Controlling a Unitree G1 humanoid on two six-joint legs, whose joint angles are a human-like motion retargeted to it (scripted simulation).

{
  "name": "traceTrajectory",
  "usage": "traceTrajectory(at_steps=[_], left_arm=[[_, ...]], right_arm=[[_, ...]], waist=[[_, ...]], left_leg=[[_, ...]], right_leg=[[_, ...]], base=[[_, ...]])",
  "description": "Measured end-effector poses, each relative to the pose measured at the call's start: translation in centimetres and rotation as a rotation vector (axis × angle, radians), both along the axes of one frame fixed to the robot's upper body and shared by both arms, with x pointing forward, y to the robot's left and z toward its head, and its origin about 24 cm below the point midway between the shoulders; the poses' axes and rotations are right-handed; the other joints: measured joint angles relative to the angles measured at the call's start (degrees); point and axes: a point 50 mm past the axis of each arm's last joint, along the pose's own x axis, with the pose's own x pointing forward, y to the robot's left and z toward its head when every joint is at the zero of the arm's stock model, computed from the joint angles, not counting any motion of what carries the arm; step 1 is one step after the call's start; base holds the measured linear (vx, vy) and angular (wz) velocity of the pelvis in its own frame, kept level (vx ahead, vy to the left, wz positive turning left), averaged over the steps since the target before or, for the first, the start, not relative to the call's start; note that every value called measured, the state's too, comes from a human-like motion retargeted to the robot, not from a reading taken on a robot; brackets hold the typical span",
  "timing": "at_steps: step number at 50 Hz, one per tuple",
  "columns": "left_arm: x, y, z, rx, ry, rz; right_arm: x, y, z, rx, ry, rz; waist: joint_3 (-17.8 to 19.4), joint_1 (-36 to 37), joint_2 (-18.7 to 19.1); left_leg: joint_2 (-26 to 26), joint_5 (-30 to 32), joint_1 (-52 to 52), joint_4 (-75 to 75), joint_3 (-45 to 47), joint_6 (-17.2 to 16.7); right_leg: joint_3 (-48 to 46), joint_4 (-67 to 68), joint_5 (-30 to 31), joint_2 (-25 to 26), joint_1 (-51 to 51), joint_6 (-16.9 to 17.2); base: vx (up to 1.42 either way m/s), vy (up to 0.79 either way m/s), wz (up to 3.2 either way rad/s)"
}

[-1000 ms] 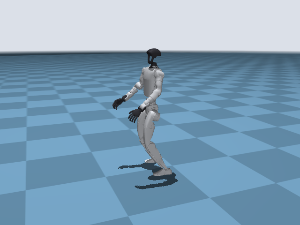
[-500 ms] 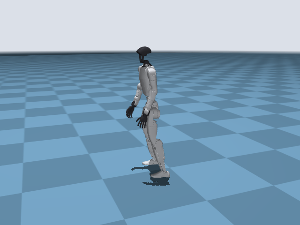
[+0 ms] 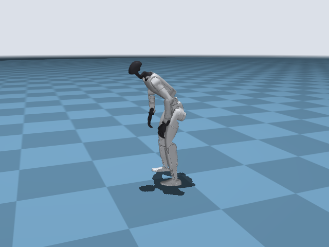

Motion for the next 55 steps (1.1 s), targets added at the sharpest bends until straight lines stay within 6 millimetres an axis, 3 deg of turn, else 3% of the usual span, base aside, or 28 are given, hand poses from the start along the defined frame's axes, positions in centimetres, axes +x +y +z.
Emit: traceTrajectory(at_steps=[3,6,12,16,20,25,30,33,34,35,38,40,43,45,47,49,51,53,55], left_arm=[[0.4,0.9,4.8,-0.177,-0.297,0.064],[-0.6,1.6,9.1,-0.324,-0.535,0.082],[-4.9,1.7,14.4,-0.513,-0.834,0.019],[-8.9,2.3,13.7,-0.552,-0.834,0.081],[-12.7,3.3,12.5,-0.515,-0.788,0.172],[-17.5,4.5,12.2,-0.427,-0.693,0.244],[-20.5,6.0,12.8,-0.329,-0.653,0.325],[-20.2,6.2,13.5,-0.320,-0.702,0.331],[-19.5,5.9,13.8,-0.340,-0.722,0.315],[-18.7,5.3,14.2,-0.369,-0.742,0.291],[-14.1,3.6,13.4,-0.483,-0.731,0.190],[-10.3,2.2,12.6,-0.551,-0.694,0.106],[-2.8,-1.2,12.2,-0.580,-0.664,-0.027],[1.0,-3.0,10.0,-0.464,-0.558,-0.050],[2.7,-3.4,4.5,-0.230,-0.325,-0.006],[2.1,-2.5,-1.1,0.029,-0.011,0.047],[-0.6,-1.3,-5.5,0.204,0.331,0.090],[-4.0,-0.7,-8.2,0.251,0.573,0.110],[-6.6,-0.9,-9.6,0.215,0.680,0.087]], right_arm=[[-0.5,-0.4,3.8,0.140,-0.248,-0.029],[-2.0,-1.1,8.2,0.329,-0.461,-0.072],[-7.1,-4.1,14.0,0.506,-0.783,-0.159],[-11.6,-5.2,14.0,0.522,-0.808,-0.236],[-14.6,-5.6,13.7,0.482,-0.756,-0.255],[-17.8,-6.3,13.8,0.394,-0.657,-0.255],[-20.1,-7.0,14.6,0.355,-0.620,-0.336],[-19.8,-7.0,15.5,0.369,-0.678,-0.337],[-19.4,-6.8,16.1,0.382,-0.701,-0.318],[-18.8,-6.5,16.8,0.397,-0.724,-0.290],[-15.7,-6.2,16.6,0.433,-0.755,-0.231],[-13.1,-6.0,16.1,0.453,-0.746,-0.185],[-7.2,-5.8,14.3,0.446,-0.720,-0.172],[-3.4,-5.2,10.5,0.389,-0.587,-0.218],[-0.9,-4.1,3.7,0.257,-0.321,-0.300],[-0.4,-3.1,-2.9,0.105,0.022,-0.385],[-2.3,-2.7,-7.8,0.022,0.390,-0.468],[-5.1,-3.0,-10.5,0.016,0.665,-0.525],[-7.2,-3.8,-11.6,0.025,0.802,-0.531]], waist=[[0.00,-0.25,0.23],[0.00,-0.94,0.20],[0.00,-0.87,1.41],[0.00,-0.48,1.24],[0.00,0.77,2.37],[0.00,4.18,5.15],[0.00,3.34,5.73],[0.00,3.17,6.21],[0.00,3.17,6.48],[0.00,3.20,6.81],[0.00,4.74,8.95],[0.00,4.55,8.77],[0.00,4.09,6.93],[-3.17,5.13,4.51],[-7.47,5.24,2.54],[-11.81,4.34,0.98],[-16.39,3.29,-0.03],[-20.41,2.55,-0.73],[-23.43,2.48,-0.86]], left_leg=[[1.11,-3.31,-13.66,12.18,-0.77,-0.09],[1.53,-6.70,-26.20,24.15,-1.43,0.36],[0.82,-13.67,-47.77,49.88,-2.26,0.74],[1.02,-21.32,-49.48,69.53,-1.45,0.59],[3.10,-28.98,-49.48,89.52,-3.82,0.49],[5.02,-31.80,-49.48,109.39,-9.58,-0.65],[3.33,-31.80,-49.48,125.00,-11.01,-0.97],[4.00,-31.80,-49.48,127.72,-11.12,1.54],[4.95,-31.80,-49.48,126.94,-9.62,3.89],[6.20,-31.80,-49.48,125.49,-7.45,6.80],[7.92,-31.80,-49.48,117.74,-6.89,9.03],[7.38,-31.80,-49.48,111.92,-5.56,9.31],[4.01,-26.68,-49.40,96.60,-2.90,8.83],[3.44,-23.77,-42.97,82.66,-0.83,8.62],[2.91,-20.54,-30.82,66.20,0.15,7.37],[2.39,-11.93,-17.76,47.27,1.53,5.71],[1.57,3.72,-4.79,26.66,2.99,4.30],[-0.37,21.71,7.78,6.22,2.69,2.94],[-1.94,31.73,18.25,-9.43,-0.33,0.97]], right_leg=[[1.13,11.86,-3.36,-0.21,-13.26,-1.59],[3.04,25.14,-8.45,-1.14,-26.26,-3.58],[9.86,54.40,-19.38,-3.73,-49.91,-6.56],[17.38,76.01,-28.21,-4.35,-54.42,-6.94],[21.52,94.63,-35.02,-2.70,-54.44,-7.46],[25.17,113.28,-35.05,1.15,-54.44,-7.99],[34.66,131.05,-35.05,2.80,-54.44,-4.33],[37.43,133.61,-35.05,3.90,-54.44,-4.25],[37.74,132.45,-35.05,3.82,-54.44,-4.58],[37.89,130.53,-35.05,3.50,-54.44,-4.97],[29.40,122.09,-35.05,-0.35,-54.44,-10.85],[26.54,116.53,-35.05,-2.68,-54.44,-11.51],[22.85,104.13,-31.94,-6.23,-54.44,-11.52],[19.94,91.01,-27.34,-6.28,-49.45,-10.82],[14.95,74.05,-23.08,-6.26,-36.83,-9.55],[9.18,53.39,-14.68,-5.95,-22.08,-7.74],[3.96,29.03,0.59,-4.57,-6.32,-5.18],[1.99,3.73,20.24,-2.50,9.42,-1.43],[4.56,-12.63,33.09,-0.94,21.04,4.24]], base=[[-0.17,0.01,-0.01],[-0.11,0.01,0.02],[-0.01,0.01,0.18],[0.12,0.01,-0.07],[0.12,0.05,-0.65],[-0.11,0.04,-0.54],[-0.04,0.01,0.21],[0.07,0.04,-0.03],[0.13,0.11,-0.12],[0.19,0.09,-0.13],[0.33,-0.01,-0.06],[0.49,-0.07,0.47],[0.39,-0.12,0.92],[0.27,-0.06,0.09],[0.39,-0.04,-0.37],[0.49,-0.04,-0.27],[0.56,-0.04,-0.09],[0.60,-0.06,0.12],[0.60,-0.06,0.09]])
